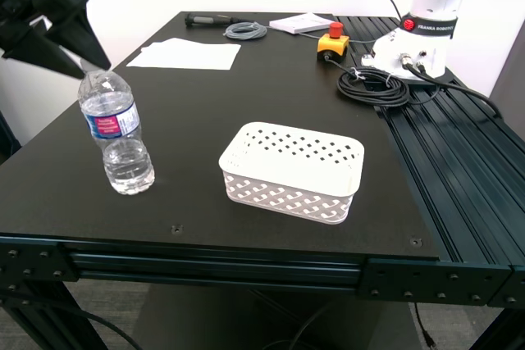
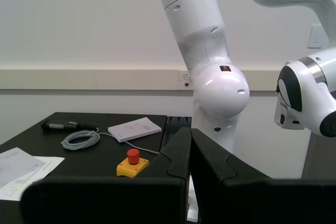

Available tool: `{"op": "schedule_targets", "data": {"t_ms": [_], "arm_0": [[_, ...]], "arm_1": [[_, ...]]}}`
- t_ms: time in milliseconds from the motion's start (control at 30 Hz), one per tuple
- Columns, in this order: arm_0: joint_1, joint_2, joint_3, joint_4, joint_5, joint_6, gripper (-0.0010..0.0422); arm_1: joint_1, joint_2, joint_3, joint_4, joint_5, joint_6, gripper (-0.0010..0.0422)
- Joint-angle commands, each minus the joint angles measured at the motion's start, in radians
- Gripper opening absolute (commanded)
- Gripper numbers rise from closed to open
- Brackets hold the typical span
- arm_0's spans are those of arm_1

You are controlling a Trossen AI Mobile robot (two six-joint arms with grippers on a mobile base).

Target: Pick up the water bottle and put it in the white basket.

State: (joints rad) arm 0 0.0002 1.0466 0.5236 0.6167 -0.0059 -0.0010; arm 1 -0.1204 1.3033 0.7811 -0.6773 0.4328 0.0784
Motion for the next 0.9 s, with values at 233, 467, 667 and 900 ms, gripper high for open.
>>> {"op": "schedule_targets", "data": {"t_ms": [233,467,667,900], "arm_0": [[0.0,0.0,0.001,0.003,0.0,0.0,0.0001],[0.0,0.0,0.001,0.003,0.0,0.0,0.0001],[0.0,0.0,0.001,0.003,0.0,0.0,0.0001],[0.0,0.0,0.001,0.003,0.0,0.0,0.0001]], "arm_1": [[0.0,0.001,-0.066,0.087,-0.051,-0.031,0.0185],[0.0,0.001,-0.066,0.152,0.002,-0.033,0.0023],[0.0,0.001,-0.066,0.15,0.01,-0.018,0.0083],[-0.001,0.001,-0.066,0.205,0.011,-0.037,0.0268]]}}
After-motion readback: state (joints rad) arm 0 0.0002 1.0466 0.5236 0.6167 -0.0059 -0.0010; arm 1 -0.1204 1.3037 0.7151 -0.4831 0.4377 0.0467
